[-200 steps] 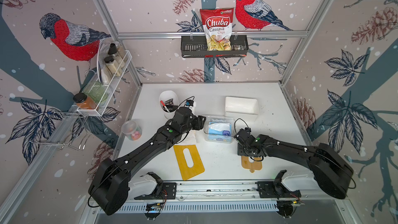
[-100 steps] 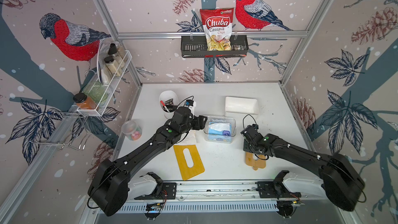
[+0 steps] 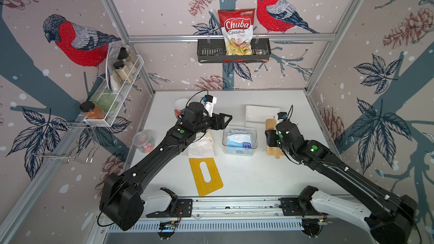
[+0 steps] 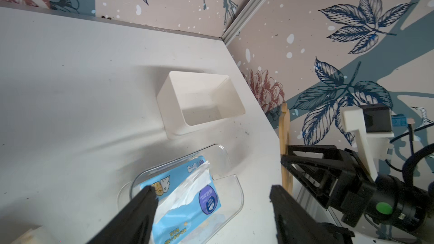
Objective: Put the tissue paper into the tissue box
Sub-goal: Close the box lid on the tissue box.
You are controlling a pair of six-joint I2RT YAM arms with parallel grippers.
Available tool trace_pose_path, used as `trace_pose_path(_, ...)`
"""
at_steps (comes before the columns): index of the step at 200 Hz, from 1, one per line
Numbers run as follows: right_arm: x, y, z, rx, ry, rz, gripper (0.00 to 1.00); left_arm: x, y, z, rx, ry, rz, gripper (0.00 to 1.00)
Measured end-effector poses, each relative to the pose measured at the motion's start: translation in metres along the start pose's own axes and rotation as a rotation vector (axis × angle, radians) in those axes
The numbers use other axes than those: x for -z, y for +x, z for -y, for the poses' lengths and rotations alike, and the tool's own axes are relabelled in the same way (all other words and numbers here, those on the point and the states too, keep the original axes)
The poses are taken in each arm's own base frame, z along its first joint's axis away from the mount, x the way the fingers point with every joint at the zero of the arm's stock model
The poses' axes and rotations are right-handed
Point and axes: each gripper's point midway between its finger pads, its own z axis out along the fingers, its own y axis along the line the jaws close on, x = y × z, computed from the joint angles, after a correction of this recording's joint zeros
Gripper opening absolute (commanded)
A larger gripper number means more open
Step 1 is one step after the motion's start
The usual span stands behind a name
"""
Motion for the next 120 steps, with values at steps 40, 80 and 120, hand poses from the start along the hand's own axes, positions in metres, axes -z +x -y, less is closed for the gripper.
trace_pose_path(40,-0.001,-0.017,-0.055,0.168,-0.214,0.057,0.24,-0.014,-0.004,0.024,0.023,0.135,-0.086,0.74)
trace_pose_path(80,-0.009,-0.020,-0.103,0.293,-0.375,0.067,0.23,-0.026,-0.005,0.035,0.059,0.205,-0.148,0.73)
trace_pose_path(120,-0.020,-0.020,-0.128,0.369,-0.450,0.069,0.23,-0.040,0.009,0.024,0.104,0.193,-0.222,0.49)
